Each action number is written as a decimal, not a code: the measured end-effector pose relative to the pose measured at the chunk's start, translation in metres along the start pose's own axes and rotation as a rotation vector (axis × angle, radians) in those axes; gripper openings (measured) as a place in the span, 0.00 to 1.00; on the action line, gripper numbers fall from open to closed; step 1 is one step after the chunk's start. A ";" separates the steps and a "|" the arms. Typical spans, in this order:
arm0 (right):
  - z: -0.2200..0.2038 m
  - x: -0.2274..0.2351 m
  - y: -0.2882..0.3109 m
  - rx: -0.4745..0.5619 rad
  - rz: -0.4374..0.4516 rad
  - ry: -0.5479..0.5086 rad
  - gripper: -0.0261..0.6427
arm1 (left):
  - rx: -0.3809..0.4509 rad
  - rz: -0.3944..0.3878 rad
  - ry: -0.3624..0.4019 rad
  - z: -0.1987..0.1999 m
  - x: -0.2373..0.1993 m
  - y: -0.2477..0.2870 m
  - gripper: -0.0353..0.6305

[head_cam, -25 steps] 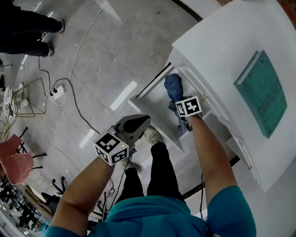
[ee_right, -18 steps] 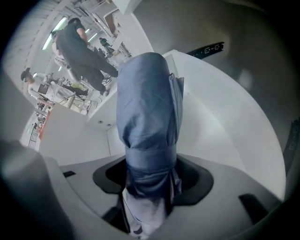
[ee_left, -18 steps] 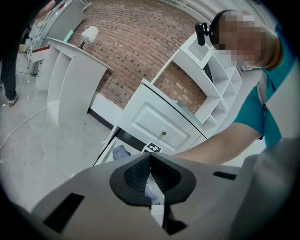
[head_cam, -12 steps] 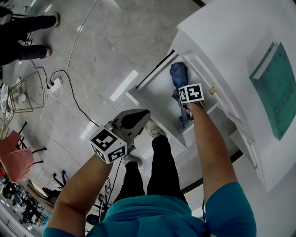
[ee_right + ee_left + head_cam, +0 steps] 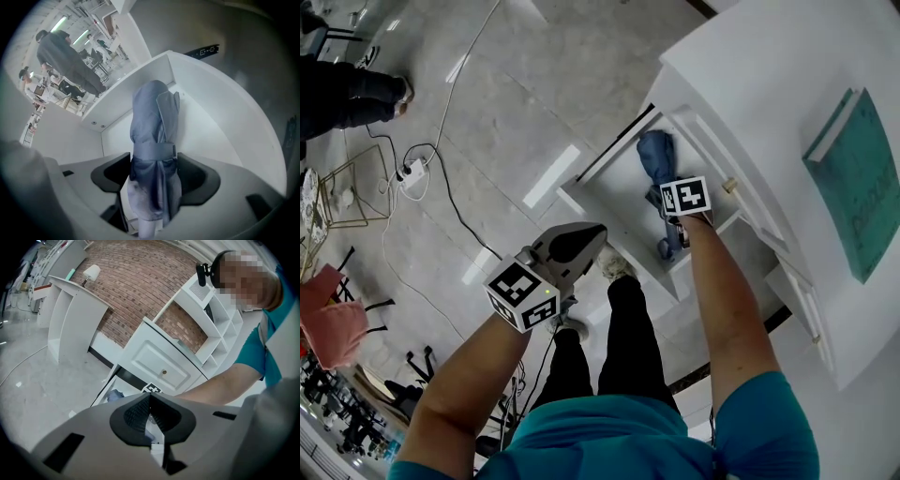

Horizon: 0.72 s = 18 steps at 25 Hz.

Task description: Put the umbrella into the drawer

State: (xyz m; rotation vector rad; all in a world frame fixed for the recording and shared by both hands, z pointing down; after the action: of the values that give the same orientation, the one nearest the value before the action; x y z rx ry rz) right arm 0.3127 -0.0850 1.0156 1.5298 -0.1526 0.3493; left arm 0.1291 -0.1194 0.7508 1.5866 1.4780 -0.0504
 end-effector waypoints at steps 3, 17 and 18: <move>0.001 -0.004 -0.012 0.024 -0.007 -0.002 0.46 | 0.004 0.007 0.005 0.001 0.004 -0.007 0.07; -0.024 -0.052 -0.094 0.064 0.007 -0.025 0.46 | 0.077 0.061 0.042 0.024 0.048 -0.080 0.07; -0.026 -0.058 -0.101 0.065 0.010 -0.034 0.46 | 0.089 0.066 0.045 0.027 0.052 -0.087 0.07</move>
State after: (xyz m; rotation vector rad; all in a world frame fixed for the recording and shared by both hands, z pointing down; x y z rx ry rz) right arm 0.2873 -0.0669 0.9003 1.6006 -0.1765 0.3391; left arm 0.0878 -0.1108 0.6544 1.7175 1.4744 -0.0427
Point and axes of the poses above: the fingertips, and each gripper's own axes: y forward along the fingers, x to its right, z out of its top, the point moved 4 cm from there along -y, backward along the fingers, and after that the axes turned 13 degrees about -x, right-handed, at the moved point
